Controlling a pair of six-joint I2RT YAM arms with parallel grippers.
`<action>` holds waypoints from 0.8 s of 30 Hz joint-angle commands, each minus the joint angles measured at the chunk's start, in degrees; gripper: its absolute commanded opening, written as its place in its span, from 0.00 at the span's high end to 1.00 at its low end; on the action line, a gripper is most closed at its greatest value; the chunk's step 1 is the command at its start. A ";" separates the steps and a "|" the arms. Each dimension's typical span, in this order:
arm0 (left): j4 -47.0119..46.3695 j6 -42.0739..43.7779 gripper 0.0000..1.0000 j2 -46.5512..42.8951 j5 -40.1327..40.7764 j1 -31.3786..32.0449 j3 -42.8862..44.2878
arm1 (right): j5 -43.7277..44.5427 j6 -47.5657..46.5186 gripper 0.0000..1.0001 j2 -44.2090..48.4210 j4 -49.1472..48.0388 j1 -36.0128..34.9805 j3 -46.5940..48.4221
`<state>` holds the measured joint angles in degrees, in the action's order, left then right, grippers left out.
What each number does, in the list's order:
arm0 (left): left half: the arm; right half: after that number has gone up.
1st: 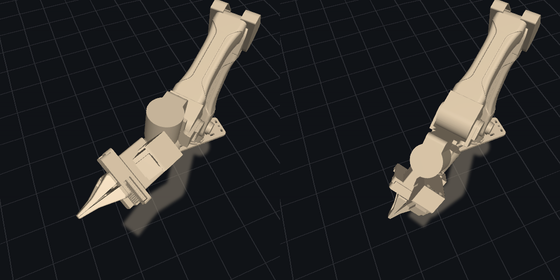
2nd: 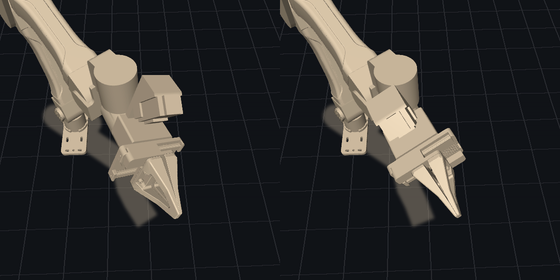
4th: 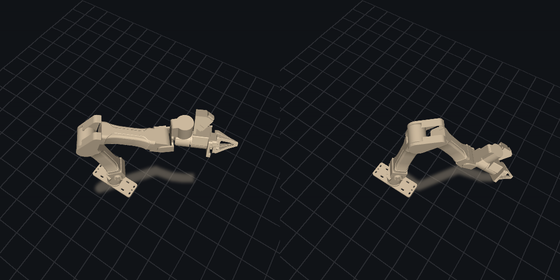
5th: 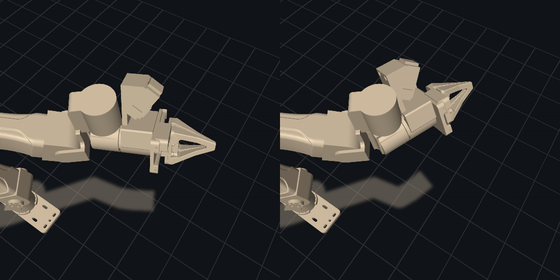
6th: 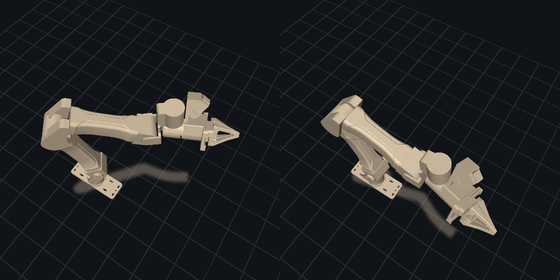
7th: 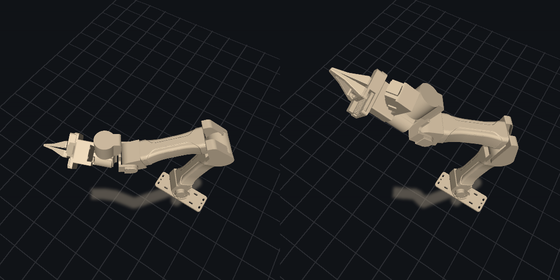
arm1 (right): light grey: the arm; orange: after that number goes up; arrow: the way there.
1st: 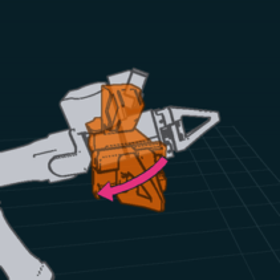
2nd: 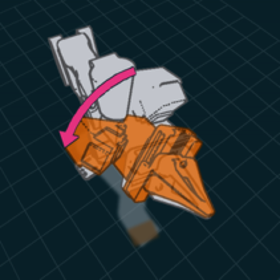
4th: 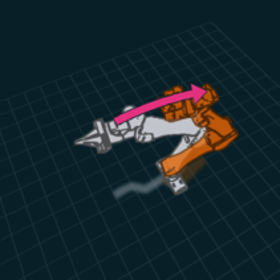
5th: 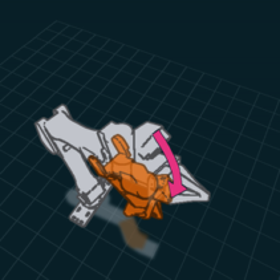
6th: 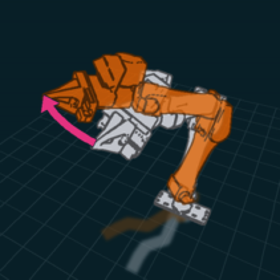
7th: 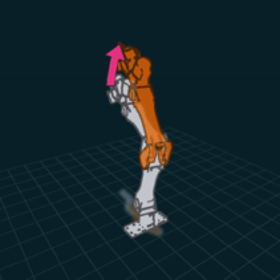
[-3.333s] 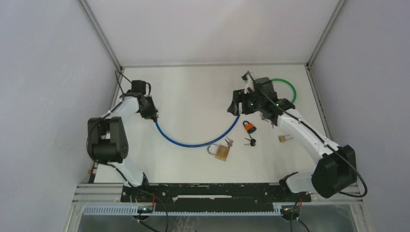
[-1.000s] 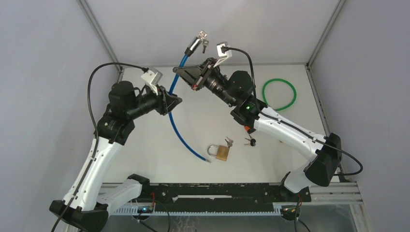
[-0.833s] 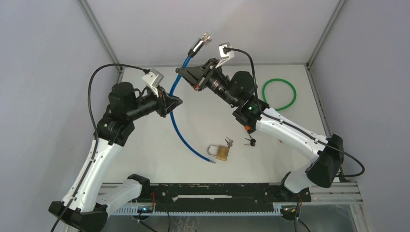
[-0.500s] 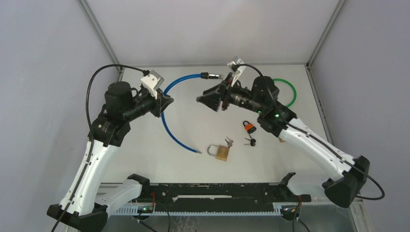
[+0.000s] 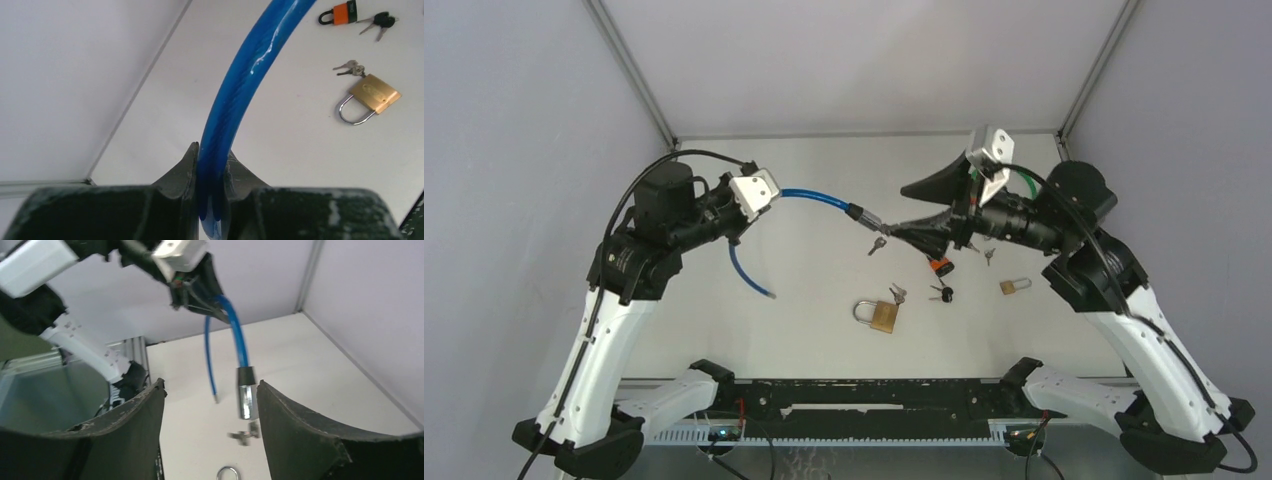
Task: Lock with the key
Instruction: Pick up the lock from the center of the board.
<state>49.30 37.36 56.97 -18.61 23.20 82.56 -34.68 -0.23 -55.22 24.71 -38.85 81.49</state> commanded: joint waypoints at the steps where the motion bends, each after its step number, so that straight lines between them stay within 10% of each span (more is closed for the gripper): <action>1: -6.66 -12.68 1.00 -0.75 3.15 0.53 4.58 | 6.36 2.05 0.29 -4.02 1.78 1.39 1.54; 10: -14.59 -41.37 1.00 3.33 23.77 0.57 13.74 | 47.80 42.38 0.26 1.92 -37.49 -14.01 -27.38; 14: -20.67 -41.55 1.00 6.28 22.83 0.57 15.56 | 42.10 61.12 0.01 -13.00 -46.57 -14.43 -25.41; 24: -29.95 -38.80 1.00 11.74 21.29 1.77 17.45 | 44.13 97.37 0.01 -32.40 -53.74 -11.77 -19.83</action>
<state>28.45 -0.12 68.73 2.94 24.01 96.33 6.59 80.53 -86.04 -18.72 -52.18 57.71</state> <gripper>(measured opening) 0.177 0.992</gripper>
